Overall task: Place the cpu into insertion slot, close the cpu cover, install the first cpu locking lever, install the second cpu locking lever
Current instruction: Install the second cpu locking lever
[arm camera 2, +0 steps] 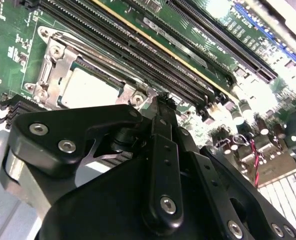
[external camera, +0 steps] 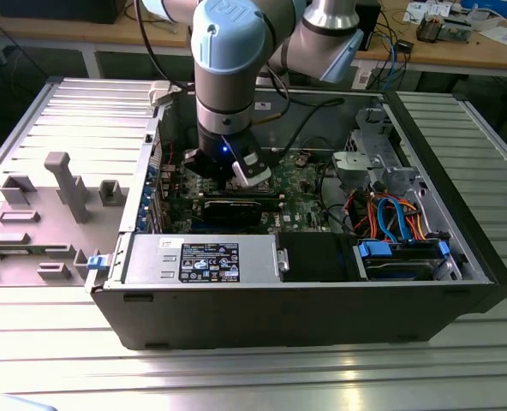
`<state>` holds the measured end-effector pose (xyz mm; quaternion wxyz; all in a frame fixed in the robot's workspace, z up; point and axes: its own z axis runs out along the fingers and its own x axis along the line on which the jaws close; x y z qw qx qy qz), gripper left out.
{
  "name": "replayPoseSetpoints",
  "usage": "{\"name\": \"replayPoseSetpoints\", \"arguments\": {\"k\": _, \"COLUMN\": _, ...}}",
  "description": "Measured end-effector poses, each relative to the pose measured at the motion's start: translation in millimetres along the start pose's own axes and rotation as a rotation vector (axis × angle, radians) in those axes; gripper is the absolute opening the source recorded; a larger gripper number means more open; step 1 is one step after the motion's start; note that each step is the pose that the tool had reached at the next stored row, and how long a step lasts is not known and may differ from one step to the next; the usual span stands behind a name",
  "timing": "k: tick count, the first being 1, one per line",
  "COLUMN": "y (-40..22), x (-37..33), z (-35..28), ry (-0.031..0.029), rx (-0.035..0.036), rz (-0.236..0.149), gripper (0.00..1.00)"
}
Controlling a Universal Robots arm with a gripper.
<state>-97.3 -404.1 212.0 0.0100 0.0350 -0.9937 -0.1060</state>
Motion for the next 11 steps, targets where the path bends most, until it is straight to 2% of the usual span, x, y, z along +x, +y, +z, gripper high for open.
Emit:
{"name": "replayPoseSetpoints", "arguments": {"k": 4, "y": 1.5, "x": 0.1, "z": -6.9, "ry": 0.0064, "rx": -0.0004, "rz": 0.001, "gripper": 0.11}}
{"name": "replayPoseSetpoints", "arguments": {"k": 11, "y": 1.6, "x": 0.1, "z": -7.2, "ry": 0.009, "rx": -0.0007, "rz": 0.002, "gripper": 0.11}}
